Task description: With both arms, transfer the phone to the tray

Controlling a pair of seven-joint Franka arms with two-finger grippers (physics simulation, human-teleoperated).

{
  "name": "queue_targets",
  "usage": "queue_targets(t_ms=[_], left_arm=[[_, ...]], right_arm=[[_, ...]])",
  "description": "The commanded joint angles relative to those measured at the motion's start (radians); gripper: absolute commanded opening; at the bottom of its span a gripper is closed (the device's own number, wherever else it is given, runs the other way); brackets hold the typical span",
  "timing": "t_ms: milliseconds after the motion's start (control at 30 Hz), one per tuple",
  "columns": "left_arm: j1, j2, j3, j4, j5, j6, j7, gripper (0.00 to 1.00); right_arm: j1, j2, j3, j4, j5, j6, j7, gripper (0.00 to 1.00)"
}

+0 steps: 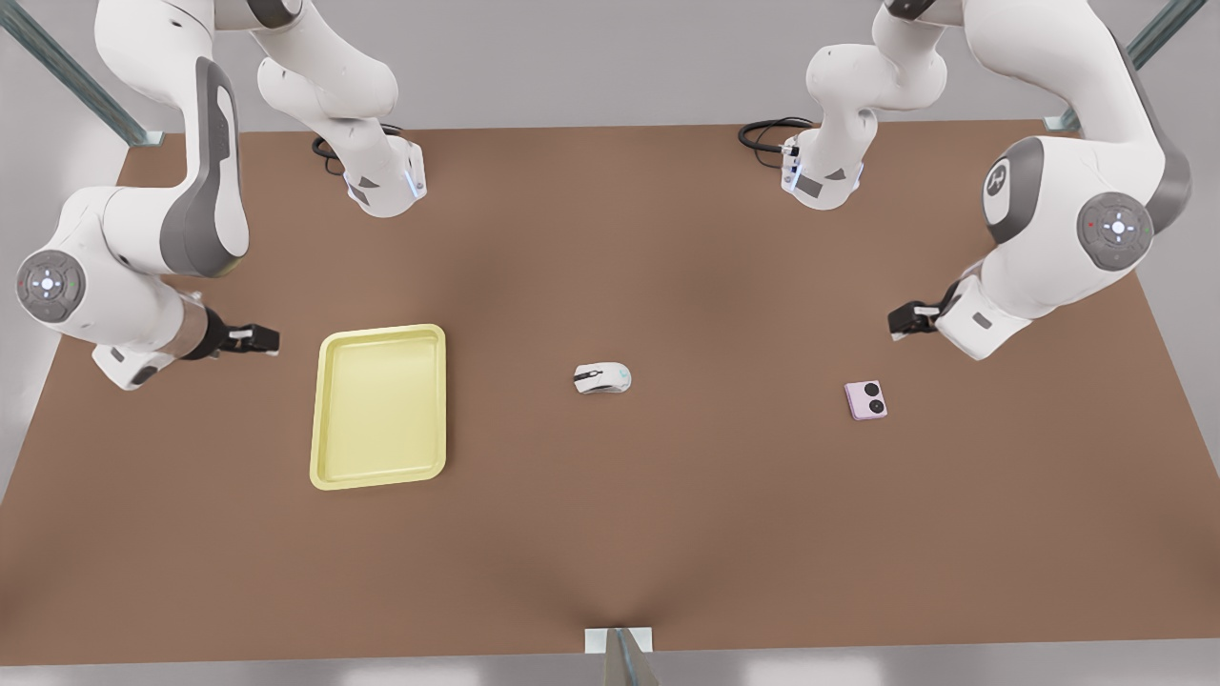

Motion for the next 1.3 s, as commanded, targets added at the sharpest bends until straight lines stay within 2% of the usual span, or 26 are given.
queue_targets(t_ms=[0, 67, 133, 233, 300, 433, 700, 900, 1267], left_arm=[[0.000, -0.001, 0.000, 0.001, 0.003, 0.023, -0.072, 1.00], [0.000, 0.013, 0.003, -0.011, 0.008, 0.025, -0.084, 1.00], [0.017, 0.109, 0.006, -0.108, 0.053, 0.038, -0.099, 1.00], [0.049, 0.182, 0.005, -0.347, -0.005, 0.474, -0.087, 1.00], [0.070, 0.206, 0.001, -0.441, -0.006, 0.652, -0.079, 1.00], [0.115, 0.215, 0.001, -0.527, -0.015, 0.776, -0.041, 1.00], [0.132, 0.269, -0.003, -0.548, -0.005, 0.810, 0.039, 1.00], [0.132, 0.287, -0.003, -0.556, -0.002, 0.808, 0.238, 1.00], [0.139, 0.378, -0.003, -0.556, -0.009, 0.865, 0.229, 1.00]], right_arm=[[0.000, -0.001, 0.000, 0.001, 0.000, 0.043, -0.044, 1.00], [0.000, -0.001, 0.000, 0.001, 0.000, 0.043, -0.046, 1.00], [0.000, -0.001, 0.000, 0.001, 0.000, 0.043, -0.046, 1.00], [-0.002, -0.001, 0.000, 0.001, 0.000, 0.043, -0.046, 1.00], [-0.002, -0.001, 0.000, 0.001, 0.000, 0.043, -0.046, 1.00], [-0.002, -0.001, 0.000, 0.001, 0.000, 0.043, -0.046, 1.00], [-0.002, -0.001, 0.000, 0.001, 0.000, 0.043, -0.046, 1.00], [-0.002, -0.001, 0.000, 0.001, 0.000, 0.043, -0.046, 1.00], [-0.012, -0.001, 0.000, 0.000, -0.001, 0.027, -0.044, 1.00]])
